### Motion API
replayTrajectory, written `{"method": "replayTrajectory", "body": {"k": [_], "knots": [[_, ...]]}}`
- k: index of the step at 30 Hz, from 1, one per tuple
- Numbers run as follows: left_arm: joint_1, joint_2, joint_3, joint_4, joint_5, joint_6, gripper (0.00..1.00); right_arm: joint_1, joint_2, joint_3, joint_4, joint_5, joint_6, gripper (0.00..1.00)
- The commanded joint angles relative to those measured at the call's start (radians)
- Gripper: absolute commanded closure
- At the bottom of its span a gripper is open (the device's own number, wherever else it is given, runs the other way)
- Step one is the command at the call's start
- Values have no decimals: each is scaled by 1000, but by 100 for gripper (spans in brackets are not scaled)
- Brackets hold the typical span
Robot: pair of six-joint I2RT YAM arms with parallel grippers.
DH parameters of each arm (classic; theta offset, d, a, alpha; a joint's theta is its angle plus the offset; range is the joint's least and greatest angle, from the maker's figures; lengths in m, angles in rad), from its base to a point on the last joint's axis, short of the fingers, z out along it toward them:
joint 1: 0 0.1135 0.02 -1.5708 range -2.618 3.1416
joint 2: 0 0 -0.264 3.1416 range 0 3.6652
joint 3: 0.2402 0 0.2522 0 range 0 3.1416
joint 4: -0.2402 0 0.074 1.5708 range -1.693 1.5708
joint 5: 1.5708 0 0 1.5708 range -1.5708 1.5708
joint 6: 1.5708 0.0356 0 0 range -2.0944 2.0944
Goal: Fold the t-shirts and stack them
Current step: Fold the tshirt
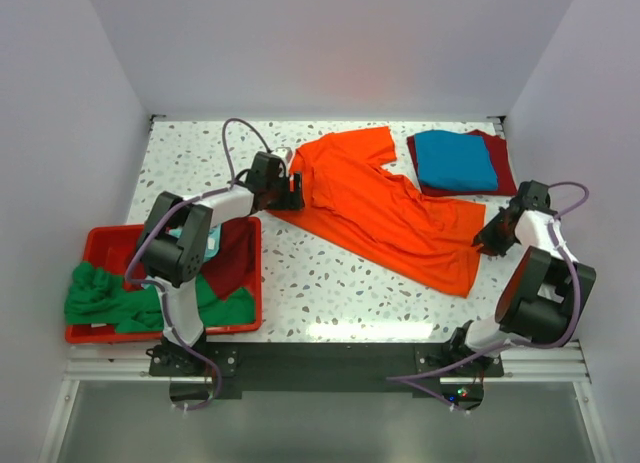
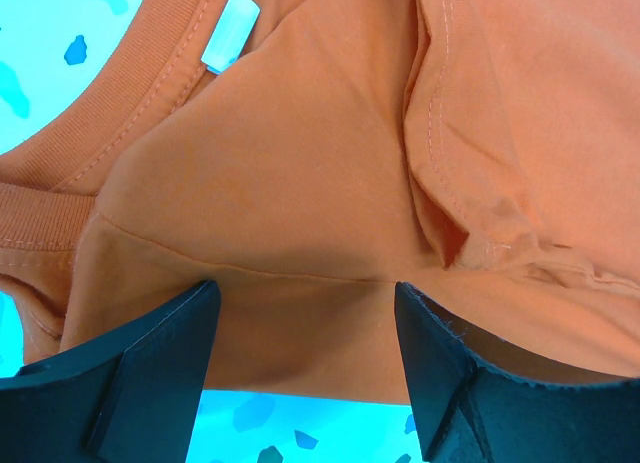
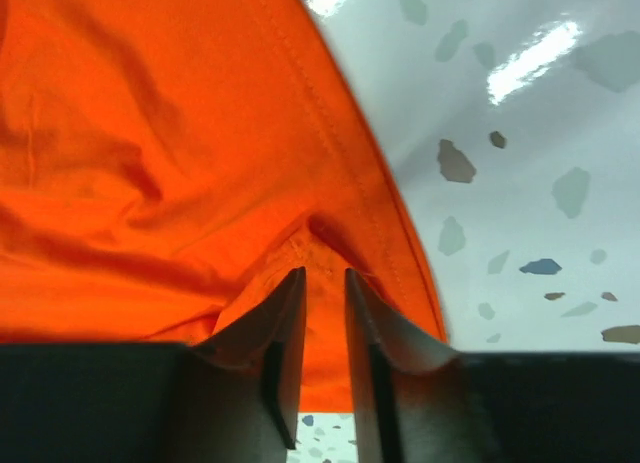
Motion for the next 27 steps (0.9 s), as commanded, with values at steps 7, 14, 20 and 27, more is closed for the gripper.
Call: {"method": "replayTrajectory", "body": {"k": [7, 14, 20, 27], "knots": [[13, -13, -45, -48, -14, -20, 24, -4, 54, 8, 74, -92, -29, 60], [13, -11, -45, -47, -9, -20, 24, -4, 106, -19, 120, -98, -38, 61], [13, -8, -39, -50, -4, -19, 24, -4, 157, -24, 160, -115, -27, 65], [13, -8, -42, -48, -4, -19, 24, -4, 181, -13, 168, -121, -24, 65]]}}
